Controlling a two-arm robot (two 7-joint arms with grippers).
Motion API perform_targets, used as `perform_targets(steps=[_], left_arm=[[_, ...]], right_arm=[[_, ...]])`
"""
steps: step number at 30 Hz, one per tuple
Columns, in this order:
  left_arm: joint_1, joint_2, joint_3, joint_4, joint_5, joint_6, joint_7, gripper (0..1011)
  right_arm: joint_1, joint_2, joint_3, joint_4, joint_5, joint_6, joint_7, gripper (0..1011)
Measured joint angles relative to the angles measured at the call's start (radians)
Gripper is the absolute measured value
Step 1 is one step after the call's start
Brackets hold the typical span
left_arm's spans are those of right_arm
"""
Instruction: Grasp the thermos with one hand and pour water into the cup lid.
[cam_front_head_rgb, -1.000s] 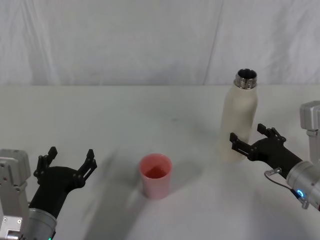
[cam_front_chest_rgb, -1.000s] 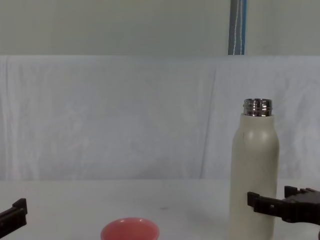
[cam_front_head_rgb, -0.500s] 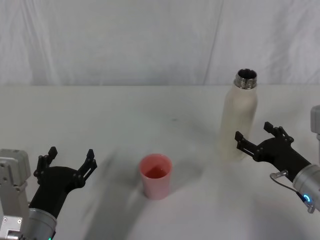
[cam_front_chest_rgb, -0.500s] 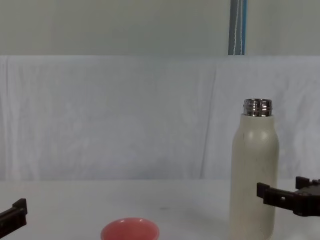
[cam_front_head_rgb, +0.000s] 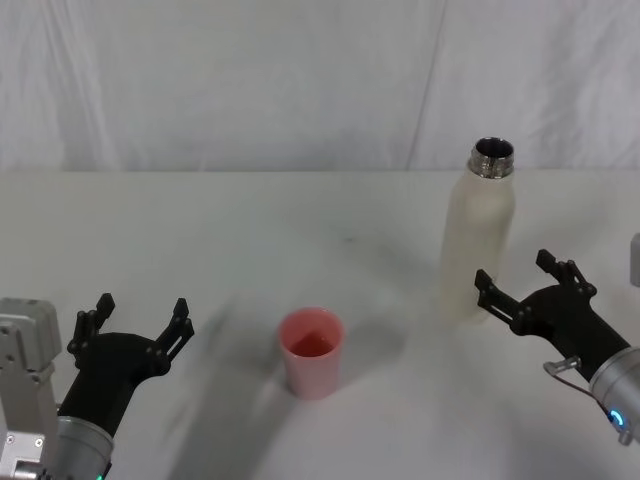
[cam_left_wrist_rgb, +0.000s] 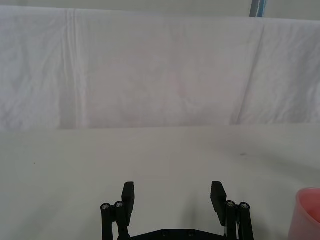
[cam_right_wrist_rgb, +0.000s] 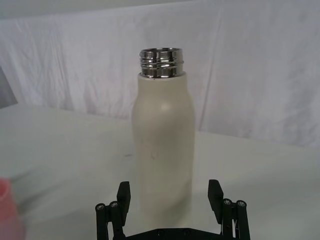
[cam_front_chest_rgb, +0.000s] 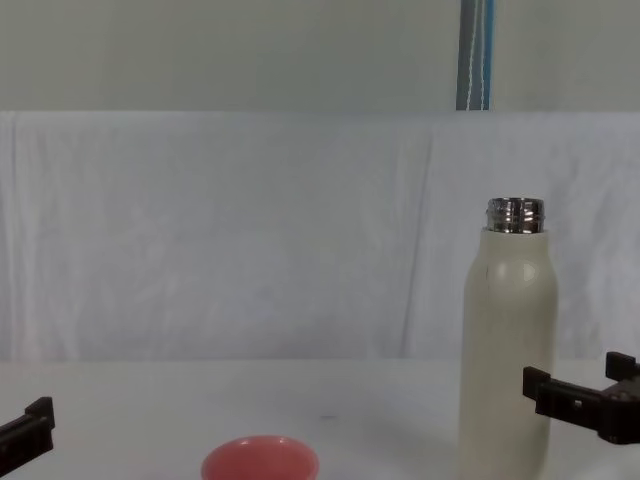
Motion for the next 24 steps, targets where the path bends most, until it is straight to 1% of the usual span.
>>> perform_targets(steps=[6, 12, 16, 24], left_arm=[[0.0, 0.0, 0.0, 0.0, 0.0, 0.0, 0.0, 1001], [0.0, 0.0, 0.0, 0.0, 0.0, 0.0, 0.0, 1001], [0.0, 0.0, 0.0, 0.0, 0.0, 0.0, 0.0, 1001], [0.0, 0.0, 0.0, 0.0, 0.0, 0.0, 0.0, 1001]], right_arm=[[-0.023, -0.008, -0.001, -0.009, -0.013, -0.023, 0.002, 1001], [-0.038, -0.013, -0.017, -0.017, -0.023, -0.034, 0.026, 1001], [-0.045, -0.013, -0.03, -0.02, -0.028, -0.041, 0.042, 1002], [-0.05, -0.007, -0.04, -0.02, -0.03, -0.05, 0.064, 1002]])
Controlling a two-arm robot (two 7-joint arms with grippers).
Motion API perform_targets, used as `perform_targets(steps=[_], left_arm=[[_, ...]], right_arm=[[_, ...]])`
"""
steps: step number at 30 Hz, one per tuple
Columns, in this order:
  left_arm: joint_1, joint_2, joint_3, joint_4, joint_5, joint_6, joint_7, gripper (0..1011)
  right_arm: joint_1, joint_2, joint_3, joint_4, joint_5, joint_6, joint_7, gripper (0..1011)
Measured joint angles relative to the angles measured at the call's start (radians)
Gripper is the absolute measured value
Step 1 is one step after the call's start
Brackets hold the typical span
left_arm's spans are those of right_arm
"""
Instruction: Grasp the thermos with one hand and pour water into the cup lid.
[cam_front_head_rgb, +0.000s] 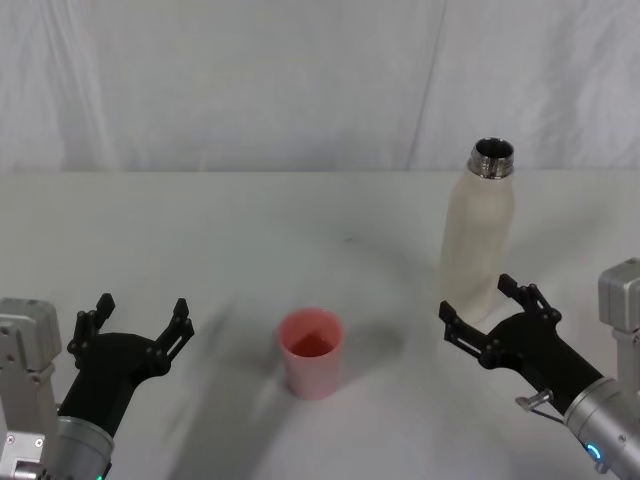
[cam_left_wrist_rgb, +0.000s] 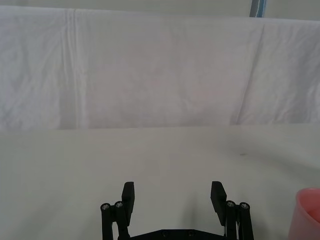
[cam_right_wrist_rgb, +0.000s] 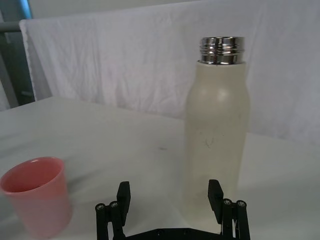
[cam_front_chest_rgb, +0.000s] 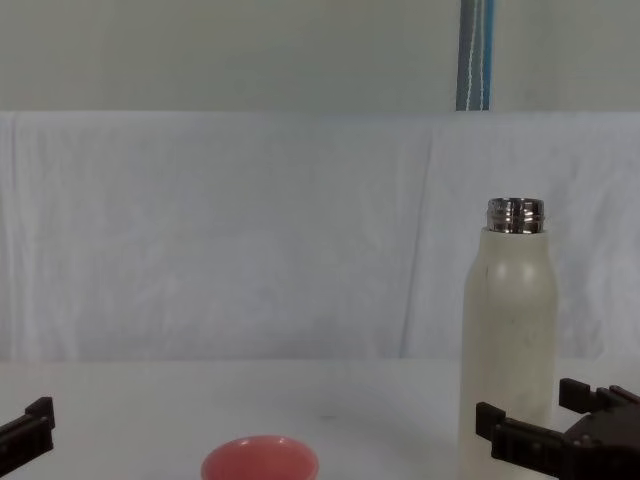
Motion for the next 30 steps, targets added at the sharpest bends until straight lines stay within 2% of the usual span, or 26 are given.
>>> perform_targets(steps=[11, 17, 30], left_arm=[[0.0, 0.0, 0.0, 0.0, 0.0, 0.0, 0.0, 1001], [0.0, 0.0, 0.0, 0.0, 0.0, 0.0, 0.0, 1001], [0.0, 0.0, 0.0, 0.0, 0.0, 0.0, 0.0, 1001]], right_arm=[[-0.005, 0.012, -0.009, -0.003, 0.013, -0.012, 0.027, 1002], [-0.006, 0.01, -0.008, -0.003, 0.045, -0.013, 0.036, 1002], [-0.006, 0.01, -0.007, -0.002, 0.042, -0.013, 0.036, 1002]])
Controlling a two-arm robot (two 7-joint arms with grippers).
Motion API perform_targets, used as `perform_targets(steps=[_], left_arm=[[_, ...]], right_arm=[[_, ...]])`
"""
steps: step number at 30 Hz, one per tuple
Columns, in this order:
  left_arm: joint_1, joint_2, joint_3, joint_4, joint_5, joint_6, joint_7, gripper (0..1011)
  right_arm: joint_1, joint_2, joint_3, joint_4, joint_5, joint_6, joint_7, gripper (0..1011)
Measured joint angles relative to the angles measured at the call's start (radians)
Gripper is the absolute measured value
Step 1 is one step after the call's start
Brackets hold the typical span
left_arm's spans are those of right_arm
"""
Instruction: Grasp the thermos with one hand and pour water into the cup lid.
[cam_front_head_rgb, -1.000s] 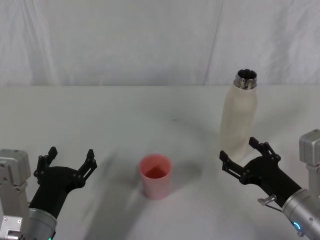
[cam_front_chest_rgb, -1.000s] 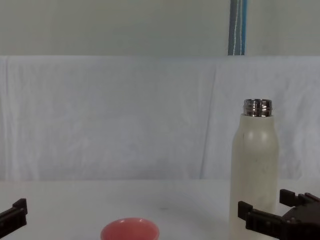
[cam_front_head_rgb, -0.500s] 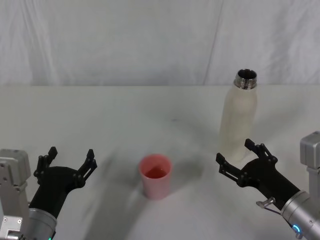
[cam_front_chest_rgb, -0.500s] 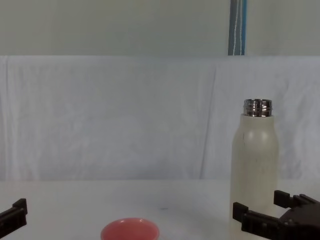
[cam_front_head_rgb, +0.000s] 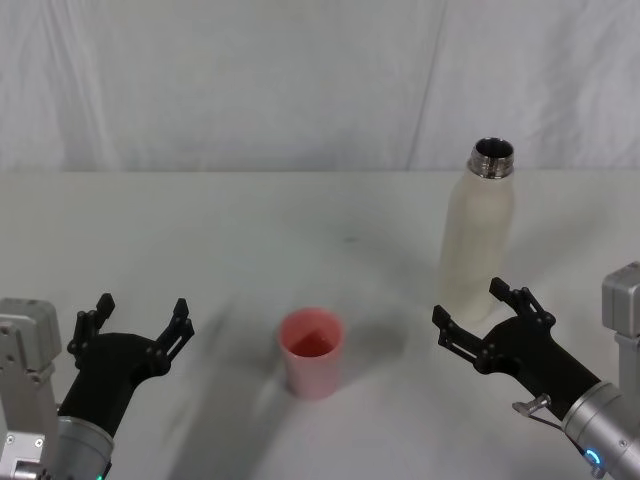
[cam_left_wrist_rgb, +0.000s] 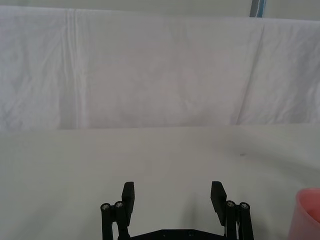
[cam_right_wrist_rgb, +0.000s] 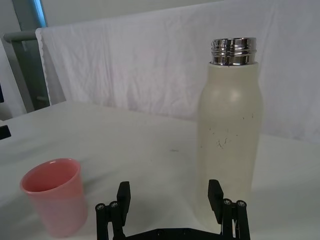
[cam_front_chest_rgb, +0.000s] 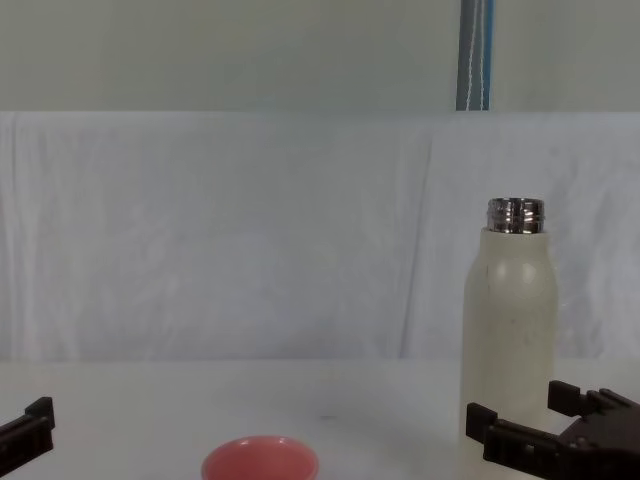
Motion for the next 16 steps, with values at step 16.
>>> perform_targets(steps=[16], left_arm=[[0.0, 0.0, 0.0, 0.0, 0.0, 0.0, 0.0, 1001]], right_arm=[[0.0, 0.0, 0.0, 0.0, -0.003, 0.001, -0.002, 1002]])
